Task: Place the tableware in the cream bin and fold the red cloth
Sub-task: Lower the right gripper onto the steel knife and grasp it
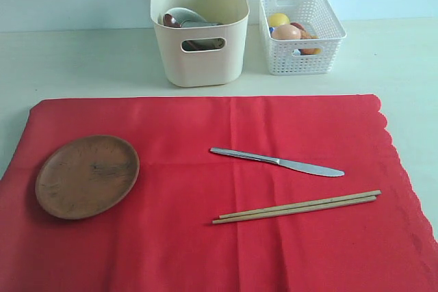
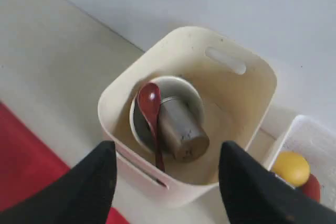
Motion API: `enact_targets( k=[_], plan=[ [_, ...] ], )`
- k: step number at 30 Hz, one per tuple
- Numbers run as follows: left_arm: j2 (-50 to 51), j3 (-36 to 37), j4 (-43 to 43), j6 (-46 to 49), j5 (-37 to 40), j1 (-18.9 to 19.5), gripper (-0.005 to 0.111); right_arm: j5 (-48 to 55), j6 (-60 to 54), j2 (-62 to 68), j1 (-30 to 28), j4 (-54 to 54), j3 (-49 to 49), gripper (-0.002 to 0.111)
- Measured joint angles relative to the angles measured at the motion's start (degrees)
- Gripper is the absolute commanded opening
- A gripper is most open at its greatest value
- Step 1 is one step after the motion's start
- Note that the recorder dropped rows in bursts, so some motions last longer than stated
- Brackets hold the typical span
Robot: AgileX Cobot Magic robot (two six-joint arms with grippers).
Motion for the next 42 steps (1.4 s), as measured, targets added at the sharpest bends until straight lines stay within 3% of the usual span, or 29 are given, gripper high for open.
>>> enact_targets(
  k=[9,12,25,42],
  plan=[
    [0.0,0.0,0.0,0.0,0.0,0.0,0.002,27.1,0.0,-2.3,0.0,-5.7,0.0,0.056],
    [0.0,0.0,0.0,0.0,0.0,0.0,0.002,30.7,0.0,-2.3,0.0,-5.5,2.0,0.056],
    [0.0,0.0,0.0,0.0,0.0,0.0,0.002,23.9,-5.6,1.4,0.0,2.3,17.2,0.056],
    [0.0,0.0,0.0,0.0,0.0,0.0,0.002,18.0,-7.3,13.9,0.0,-2.5,17.8,0.056]
  ],
)
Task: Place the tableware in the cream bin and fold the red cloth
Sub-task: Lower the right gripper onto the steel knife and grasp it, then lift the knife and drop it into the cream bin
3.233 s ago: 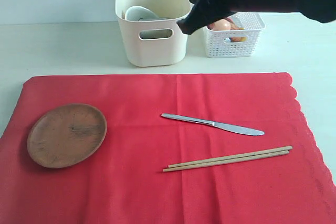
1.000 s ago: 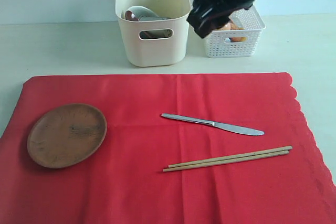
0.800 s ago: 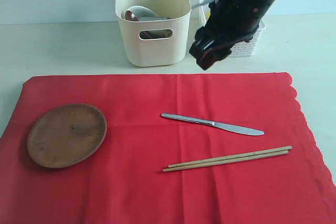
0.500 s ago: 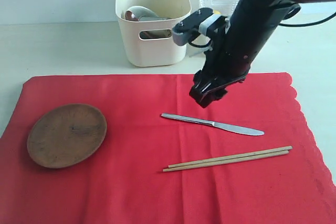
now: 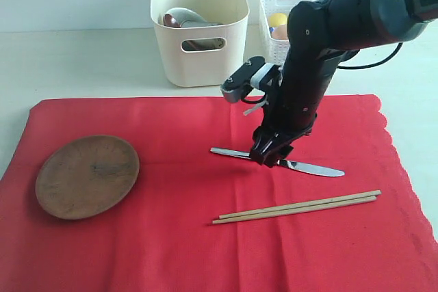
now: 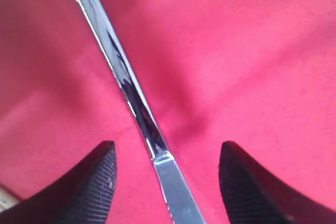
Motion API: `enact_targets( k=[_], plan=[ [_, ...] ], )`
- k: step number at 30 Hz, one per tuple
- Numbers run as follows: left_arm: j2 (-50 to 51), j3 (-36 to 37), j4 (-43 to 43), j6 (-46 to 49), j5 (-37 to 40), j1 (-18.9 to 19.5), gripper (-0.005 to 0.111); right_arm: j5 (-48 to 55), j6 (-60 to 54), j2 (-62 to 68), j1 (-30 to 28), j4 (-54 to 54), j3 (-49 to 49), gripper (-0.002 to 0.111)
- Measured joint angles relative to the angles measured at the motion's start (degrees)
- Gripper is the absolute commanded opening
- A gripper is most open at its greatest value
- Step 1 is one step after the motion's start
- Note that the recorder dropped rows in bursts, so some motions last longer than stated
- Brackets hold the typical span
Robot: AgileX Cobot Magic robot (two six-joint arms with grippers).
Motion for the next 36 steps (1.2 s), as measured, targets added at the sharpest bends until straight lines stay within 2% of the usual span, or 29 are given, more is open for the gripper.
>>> enact_targets(
  k=[7,20,36],
  plan=[
    [0.0,0.0,0.0,0.0,0.0,0.0,0.002,-2.7,-2.1,2.0,0.0,-0.4,0.0,0.044],
    [0.0,0.0,0.0,0.0,0.0,0.0,0.002,-3.4,-3.4,3.0,0.0,-1.3,0.0,0.000],
    [0.0,0.0,0.0,0.0,0.0,0.0,0.002,-4.8,-3.4,-0.5,0.0,-1.8,0.0,0.000]
  ],
)
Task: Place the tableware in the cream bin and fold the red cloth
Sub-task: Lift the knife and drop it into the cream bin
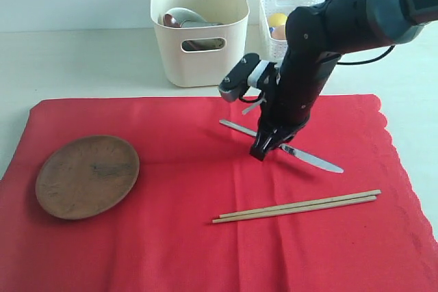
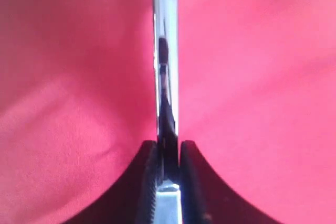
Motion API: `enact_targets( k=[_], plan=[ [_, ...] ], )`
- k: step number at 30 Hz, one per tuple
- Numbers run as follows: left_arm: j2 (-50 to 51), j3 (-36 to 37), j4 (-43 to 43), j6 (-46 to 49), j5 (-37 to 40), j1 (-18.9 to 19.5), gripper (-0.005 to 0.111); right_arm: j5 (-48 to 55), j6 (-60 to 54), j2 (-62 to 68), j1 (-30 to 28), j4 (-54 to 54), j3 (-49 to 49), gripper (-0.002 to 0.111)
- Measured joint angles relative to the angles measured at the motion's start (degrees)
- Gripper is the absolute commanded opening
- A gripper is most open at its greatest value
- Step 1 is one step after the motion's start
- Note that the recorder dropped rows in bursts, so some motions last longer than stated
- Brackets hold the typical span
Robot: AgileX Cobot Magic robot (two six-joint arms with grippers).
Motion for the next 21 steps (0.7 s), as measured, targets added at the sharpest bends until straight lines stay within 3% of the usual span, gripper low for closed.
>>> enact_targets(
  k=[12,21],
  plan=[
    [0.0,0.0,0.0,0.0,0.0,0.0,0.002,-10.6,0.0,-10.9,0.0,4.3,0.0,0.000],
    [0.0,0.0,0.0,0.0,0.0,0.0,0.002,-22.5,0.0,-12.3,0.0,9.0,-2.4,0.000]
  ],
)
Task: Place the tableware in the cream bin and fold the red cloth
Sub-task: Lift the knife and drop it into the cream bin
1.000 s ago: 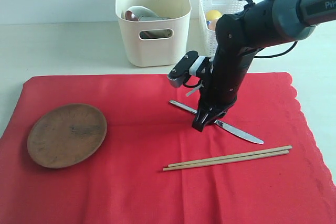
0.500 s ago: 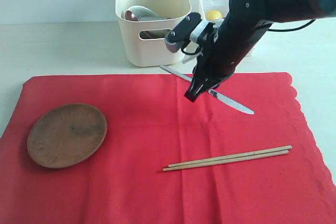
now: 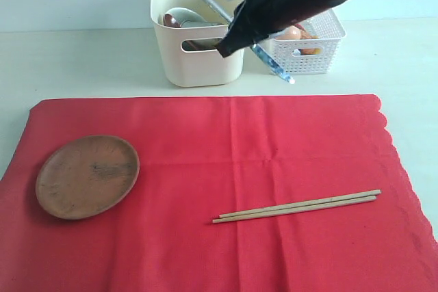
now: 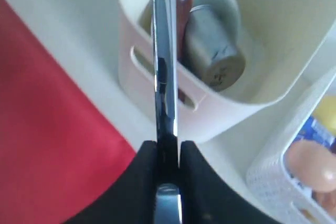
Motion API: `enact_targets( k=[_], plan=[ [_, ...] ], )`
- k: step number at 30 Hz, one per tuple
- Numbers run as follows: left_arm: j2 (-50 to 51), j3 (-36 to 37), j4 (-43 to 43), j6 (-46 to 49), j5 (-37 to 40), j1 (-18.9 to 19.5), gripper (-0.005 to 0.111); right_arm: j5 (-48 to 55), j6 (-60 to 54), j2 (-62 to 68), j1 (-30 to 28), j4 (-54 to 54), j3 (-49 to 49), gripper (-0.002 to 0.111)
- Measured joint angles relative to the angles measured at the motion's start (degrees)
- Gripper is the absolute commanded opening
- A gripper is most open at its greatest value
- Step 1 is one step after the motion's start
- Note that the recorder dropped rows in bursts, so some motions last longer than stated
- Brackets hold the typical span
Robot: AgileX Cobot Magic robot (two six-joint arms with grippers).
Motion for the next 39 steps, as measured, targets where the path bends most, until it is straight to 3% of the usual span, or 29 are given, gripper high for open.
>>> enact_targets(
  k=[5,13,17,24,27,34,39],
  plan=[
    [0.0,0.0,0.0,0.0,0.0,0.0,0.002,-17.5,0.0,2.8,0.1,1.2,-2.8,0.000],
    [0.0,0.0,0.0,0.0,0.0,0.0,0.002,-33.2,0.0,15.2,0.3,1.5,-13.2,0.000],
    [0.0,0.0,0.0,0.0,0.0,0.0,0.002,-33.3,0.0,20.2,0.3,1.5,-18.5,0.002],
    [0.0,0.0,0.0,0.0,0.0,0.0,0.002,-32.7,0.3,22.4,0.3,5.6,-20.2,0.035],
    [0.0,0.0,0.0,0.0,0.0,0.0,0.002,-32.7,2.9,22.4,0.3,8.1,-20.3,0.045],
    [0.0,0.0,0.0,0.0,0.0,0.0,0.002,-29.9,6.8,22.1,0.3,10.6,-20.6,0.046],
    [0.0,0.0,0.0,0.0,0.0,0.0,0.002,-22.0,4.4,19.4,0.3,10.5,-20.6,0.046]
  ],
)
